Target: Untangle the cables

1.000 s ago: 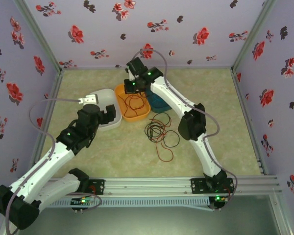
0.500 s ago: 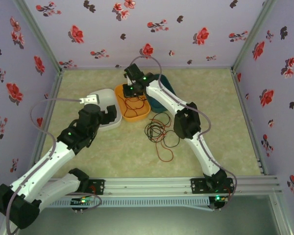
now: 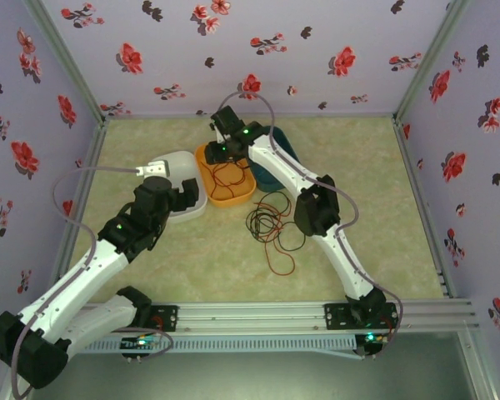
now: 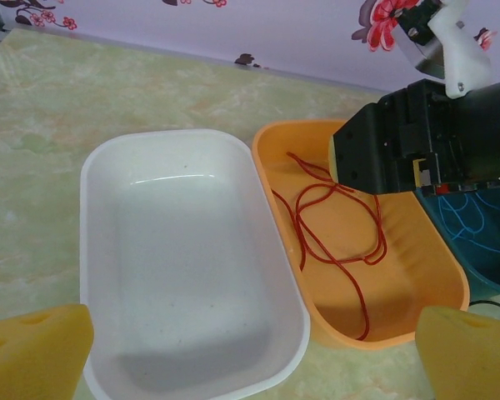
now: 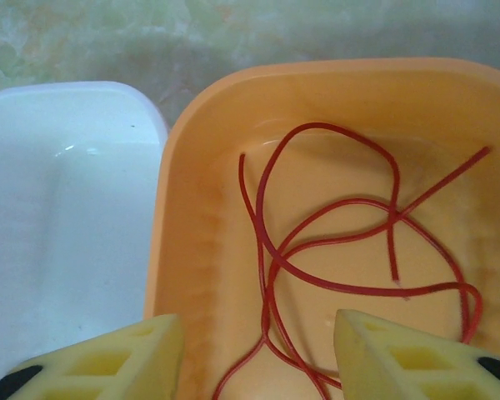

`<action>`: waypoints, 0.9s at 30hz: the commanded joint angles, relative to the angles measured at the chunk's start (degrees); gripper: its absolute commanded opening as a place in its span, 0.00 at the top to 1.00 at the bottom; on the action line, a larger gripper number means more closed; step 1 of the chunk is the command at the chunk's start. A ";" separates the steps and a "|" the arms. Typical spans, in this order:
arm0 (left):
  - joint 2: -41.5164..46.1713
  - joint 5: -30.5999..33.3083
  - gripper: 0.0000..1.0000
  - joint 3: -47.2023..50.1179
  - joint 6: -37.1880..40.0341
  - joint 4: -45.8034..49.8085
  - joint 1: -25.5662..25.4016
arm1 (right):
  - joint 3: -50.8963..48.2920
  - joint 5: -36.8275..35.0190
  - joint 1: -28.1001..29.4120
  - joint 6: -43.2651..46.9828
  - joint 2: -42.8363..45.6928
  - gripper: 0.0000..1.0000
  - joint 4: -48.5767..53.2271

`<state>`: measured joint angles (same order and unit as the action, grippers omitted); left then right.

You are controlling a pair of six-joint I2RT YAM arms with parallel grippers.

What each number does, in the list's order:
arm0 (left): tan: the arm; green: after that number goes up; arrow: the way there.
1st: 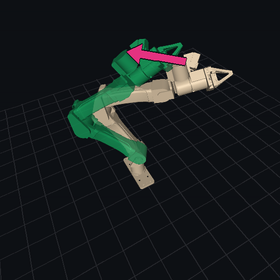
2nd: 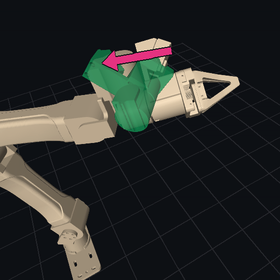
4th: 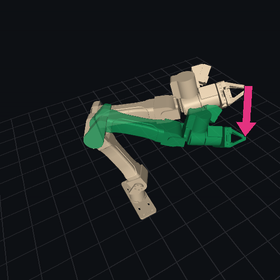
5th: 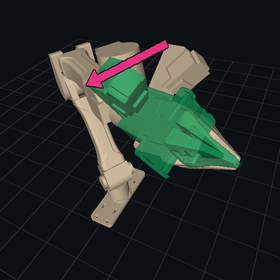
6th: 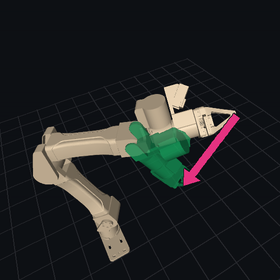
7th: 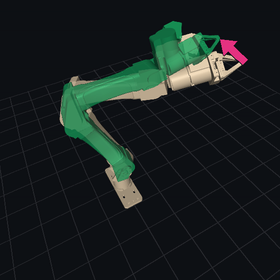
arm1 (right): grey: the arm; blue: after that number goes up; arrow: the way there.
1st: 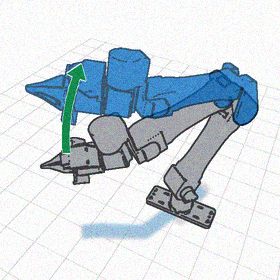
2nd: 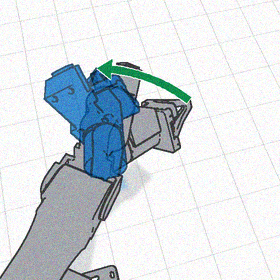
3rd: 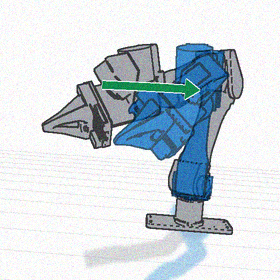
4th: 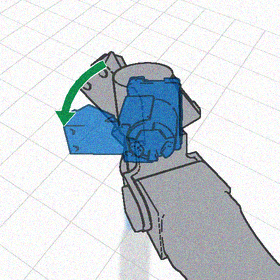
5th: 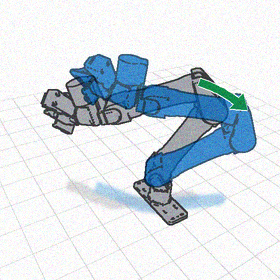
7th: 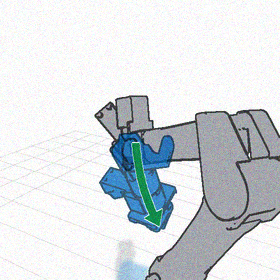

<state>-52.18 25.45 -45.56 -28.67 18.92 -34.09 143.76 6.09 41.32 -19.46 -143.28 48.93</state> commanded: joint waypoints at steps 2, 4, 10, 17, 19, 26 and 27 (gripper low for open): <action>-0.26 0.04 0.00 -0.50 -1.46 -0.48 0.60 | -3.24 -5.45 0.47 0.85 8.46 0.44 1.70; -0.21 0.04 0.00 -0.69 -1.95 -0.04 0.68 | -8.18 -8.19 0.50 0.09 12.34 0.43 0.66; -1.18 -0.92 0.00 -1.27 -1.98 0.29 0.69 | -31.63 -14.61 0.51 -4.23 28.64 0.41 -8.02; -5.11 -9.07 0.00 -1.37 -0.44 -3.43 -0.04 | -58.10 -21.87 0.43 -10.30 47.48 0.23 -15.85; -6.81 -9.89 0.00 -1.15 -0.32 -5.12 -1.28 | -64.03 -23.81 0.42 -11.77 51.79 0.12 -16.64; -16.45 -10.93 0.00 -1.15 2.11 -11.49 -10.74 | -80.91 -32.76 0.19 -20.29 65.26 0.01 -15.04; -18.43 -10.89 0.00 -1.40 2.19 -12.40 -11.99 | -82.56 -33.27 0.14 -21.17 66.77 0.01 -14.71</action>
<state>-66.94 15.79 -45.65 -28.40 10.85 -43.42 64.82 -21.10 41.32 -35.22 -80.62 34.13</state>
